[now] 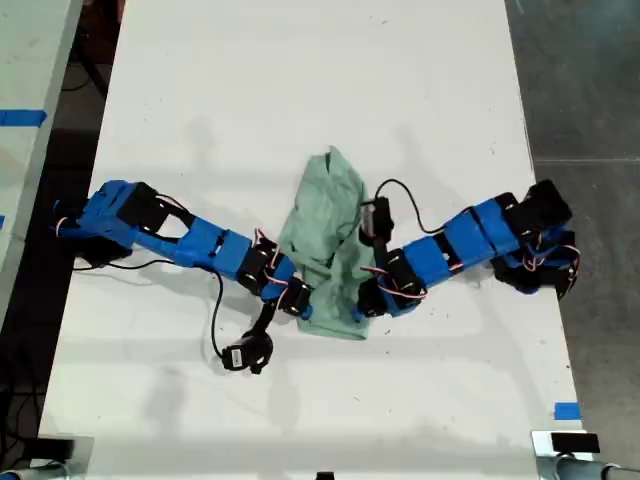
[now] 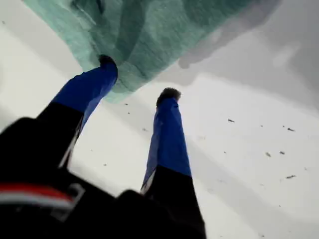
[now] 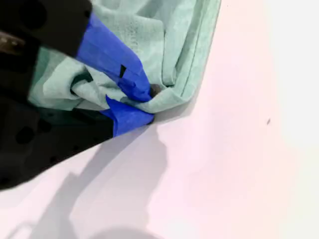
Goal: Fold t shirt
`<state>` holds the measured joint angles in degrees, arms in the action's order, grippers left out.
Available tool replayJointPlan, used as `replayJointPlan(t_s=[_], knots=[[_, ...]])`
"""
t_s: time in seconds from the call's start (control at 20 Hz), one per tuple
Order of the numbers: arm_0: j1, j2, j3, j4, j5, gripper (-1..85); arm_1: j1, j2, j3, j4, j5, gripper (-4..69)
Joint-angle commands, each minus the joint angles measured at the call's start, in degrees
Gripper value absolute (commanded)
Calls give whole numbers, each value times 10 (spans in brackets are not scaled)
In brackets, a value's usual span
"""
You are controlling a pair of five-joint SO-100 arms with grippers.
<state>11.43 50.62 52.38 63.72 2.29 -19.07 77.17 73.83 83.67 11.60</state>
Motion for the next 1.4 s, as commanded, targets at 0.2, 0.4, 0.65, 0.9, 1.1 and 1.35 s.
replayJointPlan(t_s=[0.2, 0.4, 0.65, 0.9, 1.1, 1.35], knots=[[-1, 10, -21, 11, -2, 0, -23, -53, -84, -17, 2, 189], [2, 16, -21, 18, -3, 0, -27, -74, -78, -18, 12, 79], [18, 39, -21, 20, -4, 0, -26, -114, -65, -39, 14, 13], [77, 96, -21, 41, -40, -1, -56, -118, -148, -6, 13, 15], [88, 252, 5, 103, -57, -1, -26, 24, -137, 24, -33, 13], [-10, 327, 24, 205, -19, -1, 89, 207, -54, 27, -141, 13]])
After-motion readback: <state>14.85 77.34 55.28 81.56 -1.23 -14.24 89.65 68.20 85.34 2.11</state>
